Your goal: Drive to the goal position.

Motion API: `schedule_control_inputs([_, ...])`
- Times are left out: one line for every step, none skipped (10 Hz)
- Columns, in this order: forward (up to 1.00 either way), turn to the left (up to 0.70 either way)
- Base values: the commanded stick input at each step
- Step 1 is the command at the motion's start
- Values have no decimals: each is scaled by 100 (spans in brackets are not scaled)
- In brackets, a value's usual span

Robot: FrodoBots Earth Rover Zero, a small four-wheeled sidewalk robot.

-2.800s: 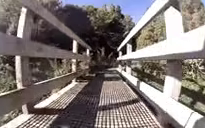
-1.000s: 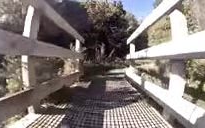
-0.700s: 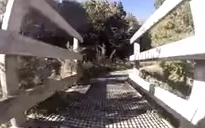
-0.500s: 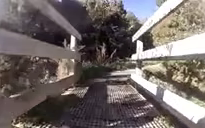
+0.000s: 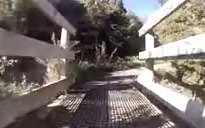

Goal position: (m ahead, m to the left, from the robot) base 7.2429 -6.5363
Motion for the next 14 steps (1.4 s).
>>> schedule_control_inputs([100,-21])
schedule_control_inputs([100,-21])
schedule_control_inputs([100,-21])
schedule_control_inputs([100,-14])
schedule_control_inputs([100,1])
schedule_control_inputs([100,1])
schedule_control_inputs([100,1])
schedule_control_inputs([100,1])
schedule_control_inputs([100,1])
schedule_control_inputs([100,1])
schedule_control_inputs([100,1])
schedule_control_inputs([100,1])
schedule_control_inputs([100,1])
schedule_control_inputs([100,1])
